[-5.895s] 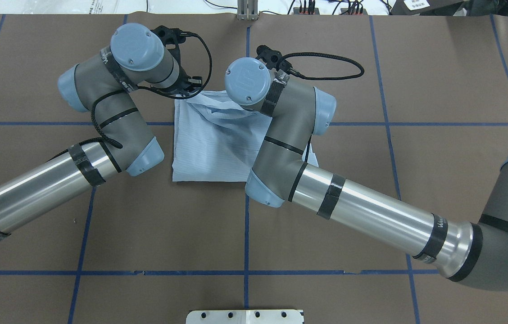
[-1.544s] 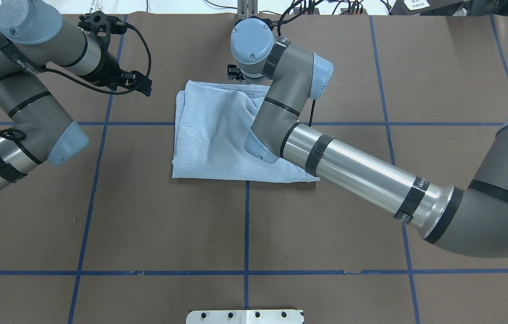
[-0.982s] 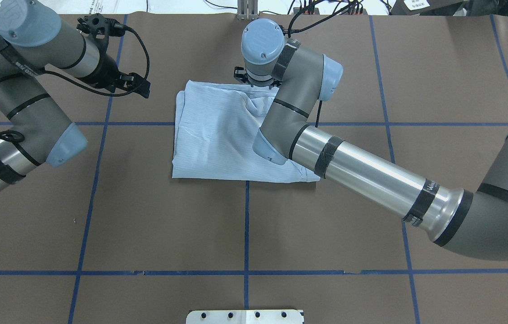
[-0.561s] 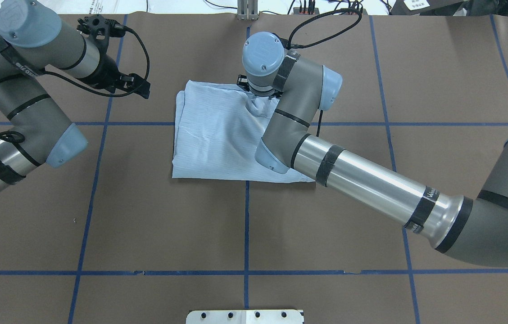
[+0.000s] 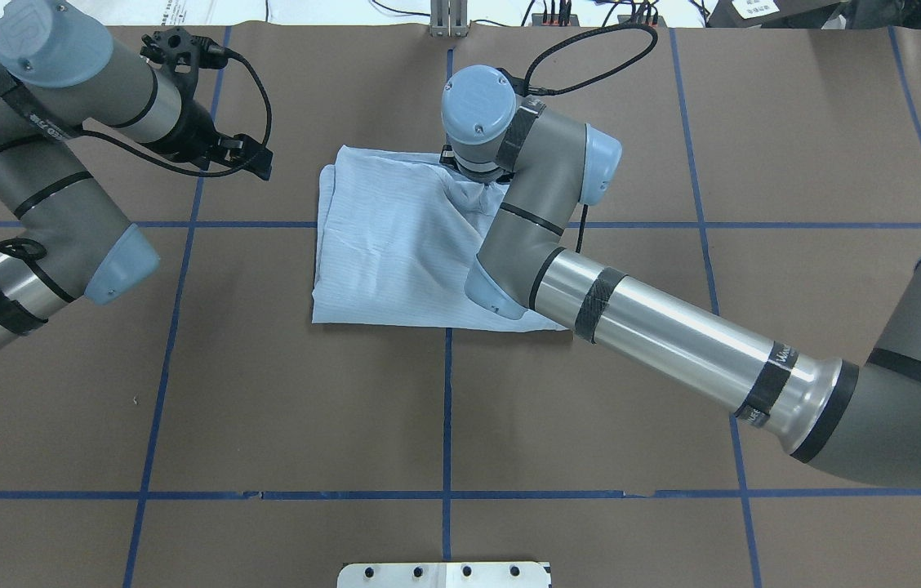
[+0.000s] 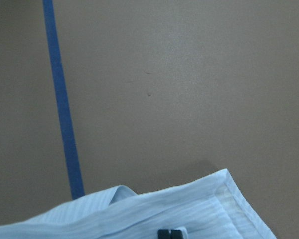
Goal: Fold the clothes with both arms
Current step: 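Move the right gripper along the far edge of the folded shirt, pressing it flat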
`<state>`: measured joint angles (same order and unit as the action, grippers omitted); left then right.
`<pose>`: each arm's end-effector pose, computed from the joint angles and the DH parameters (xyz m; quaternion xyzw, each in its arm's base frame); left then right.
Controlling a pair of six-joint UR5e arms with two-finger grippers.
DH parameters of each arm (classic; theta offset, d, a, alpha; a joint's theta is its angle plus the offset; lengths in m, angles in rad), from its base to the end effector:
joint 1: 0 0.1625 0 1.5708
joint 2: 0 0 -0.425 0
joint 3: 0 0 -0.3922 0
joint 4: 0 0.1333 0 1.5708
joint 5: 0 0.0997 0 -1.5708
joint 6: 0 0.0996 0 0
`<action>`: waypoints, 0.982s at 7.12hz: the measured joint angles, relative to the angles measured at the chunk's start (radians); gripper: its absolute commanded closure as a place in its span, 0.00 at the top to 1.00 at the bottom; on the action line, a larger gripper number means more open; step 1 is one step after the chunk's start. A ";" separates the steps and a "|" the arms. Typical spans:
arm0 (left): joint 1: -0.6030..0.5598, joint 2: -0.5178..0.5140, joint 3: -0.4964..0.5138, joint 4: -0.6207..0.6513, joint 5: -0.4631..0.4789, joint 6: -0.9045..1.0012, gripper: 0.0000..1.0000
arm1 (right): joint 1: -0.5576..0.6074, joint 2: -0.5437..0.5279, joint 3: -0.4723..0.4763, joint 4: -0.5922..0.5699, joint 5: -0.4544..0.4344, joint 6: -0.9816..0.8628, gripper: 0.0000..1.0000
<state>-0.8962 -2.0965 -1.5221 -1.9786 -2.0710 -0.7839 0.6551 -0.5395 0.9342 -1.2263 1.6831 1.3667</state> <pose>0.3657 -0.5942 0.3283 0.1603 0.4432 0.0580 0.8801 -0.6131 -0.6251 0.2360 0.1026 -0.3497 0.1884 0.9120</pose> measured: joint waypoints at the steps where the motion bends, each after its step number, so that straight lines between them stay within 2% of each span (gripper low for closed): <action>1: 0.000 0.000 0.000 0.000 0.000 0.000 1.00 | 0.001 0.000 0.005 -0.014 0.001 0.000 0.00; 4: 0.001 0.000 0.003 -0.001 0.000 0.000 1.00 | 0.022 -0.002 0.056 -0.107 0.002 -0.013 0.00; 6: 0.002 0.000 0.003 -0.002 -0.001 0.000 1.00 | 0.029 -0.008 0.062 -0.120 -0.009 -0.019 0.00; 7: 0.002 0.001 0.003 -0.002 0.000 0.000 1.00 | 0.029 -0.016 0.062 -0.119 -0.026 -0.029 0.76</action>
<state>-0.8944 -2.0956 -1.5187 -1.9803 -2.0713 -0.7839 0.6840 -0.5558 0.9961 -1.3455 1.6575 1.3377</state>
